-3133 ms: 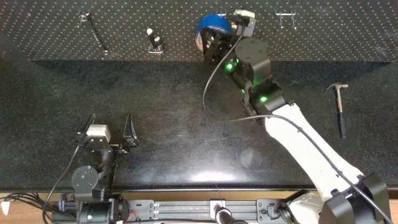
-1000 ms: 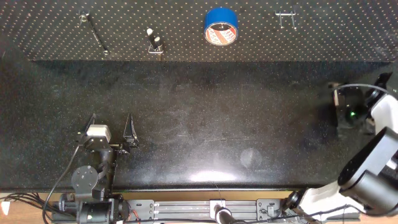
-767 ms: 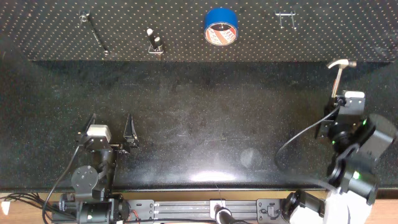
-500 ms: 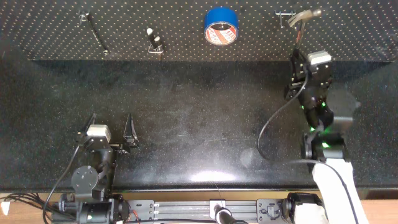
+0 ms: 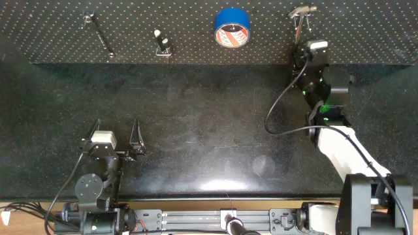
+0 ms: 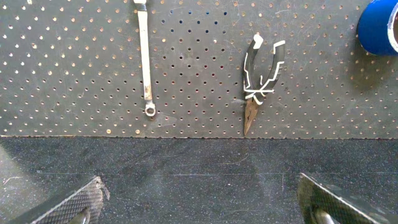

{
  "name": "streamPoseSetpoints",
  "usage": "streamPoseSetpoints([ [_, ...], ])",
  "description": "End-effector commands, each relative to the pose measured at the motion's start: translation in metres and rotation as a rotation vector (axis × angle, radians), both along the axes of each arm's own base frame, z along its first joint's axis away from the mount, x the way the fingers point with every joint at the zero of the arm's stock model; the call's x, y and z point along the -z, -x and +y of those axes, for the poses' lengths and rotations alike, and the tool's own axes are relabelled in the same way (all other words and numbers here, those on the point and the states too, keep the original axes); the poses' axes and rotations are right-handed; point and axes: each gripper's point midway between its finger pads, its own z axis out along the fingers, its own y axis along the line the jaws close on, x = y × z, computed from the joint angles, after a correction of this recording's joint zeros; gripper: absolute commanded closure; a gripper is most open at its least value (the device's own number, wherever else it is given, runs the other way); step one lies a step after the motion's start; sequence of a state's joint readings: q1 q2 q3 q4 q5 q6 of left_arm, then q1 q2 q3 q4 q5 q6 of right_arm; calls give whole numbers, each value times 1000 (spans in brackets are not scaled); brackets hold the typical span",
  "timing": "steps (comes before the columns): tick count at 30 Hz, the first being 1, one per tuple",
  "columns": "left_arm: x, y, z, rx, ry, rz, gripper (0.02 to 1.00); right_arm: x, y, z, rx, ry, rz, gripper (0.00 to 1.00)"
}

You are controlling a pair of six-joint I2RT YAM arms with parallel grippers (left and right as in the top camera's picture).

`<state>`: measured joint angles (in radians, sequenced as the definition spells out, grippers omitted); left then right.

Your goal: Place Tools Onto Pegboard

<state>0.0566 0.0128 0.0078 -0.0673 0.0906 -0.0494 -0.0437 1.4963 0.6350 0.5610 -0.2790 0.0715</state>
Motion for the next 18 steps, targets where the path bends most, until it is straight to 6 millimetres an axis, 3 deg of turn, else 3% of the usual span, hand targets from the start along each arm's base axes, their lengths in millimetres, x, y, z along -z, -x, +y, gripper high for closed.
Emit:
streamPoseSetpoints([
  [1, 0, 0, -1, 7, -8, -3, 23, -9, -4, 3, -4, -14, -20, 23],
  [4, 0, 0, -1, 7, -8, -3, 25, -20, 5, 3, -4, -9, -116, 25],
  [5, 0, 0, -1, 7, -8, -3, 25, -30, 23, -4, 34, 3, -243, 25],
  [6, 0, 0, -1, 7, -8, -3, 25, -22, 54, -29, 151, 22, -306, 25],
  [7, 0, 0, -1, 7, -8, -3, 25, -8, 86, -42, 195, 29, -300, 25],
  [9, 0, 0, -1, 7, -8, -3, 23, -24, 128, -37, 189, 48, -395, 25],
  [11, 0, 0, -1, 7, -8, -3, 25, -52, 143, -17, 78, 45, -486, 27],
  [12, 0, 0, -1, 7, -8, -3, 27, -56, 150, -8, 27, 43, -489, 25],
  [16, 0, 0, -1, 7, -8, -3, 23, -38, 178, -1, 3, 29, -384, 25],
  [18, 0, 0, -1, 7, -8, -3, 23, -40, 195, 1, 7, 32, -405, 27],
])
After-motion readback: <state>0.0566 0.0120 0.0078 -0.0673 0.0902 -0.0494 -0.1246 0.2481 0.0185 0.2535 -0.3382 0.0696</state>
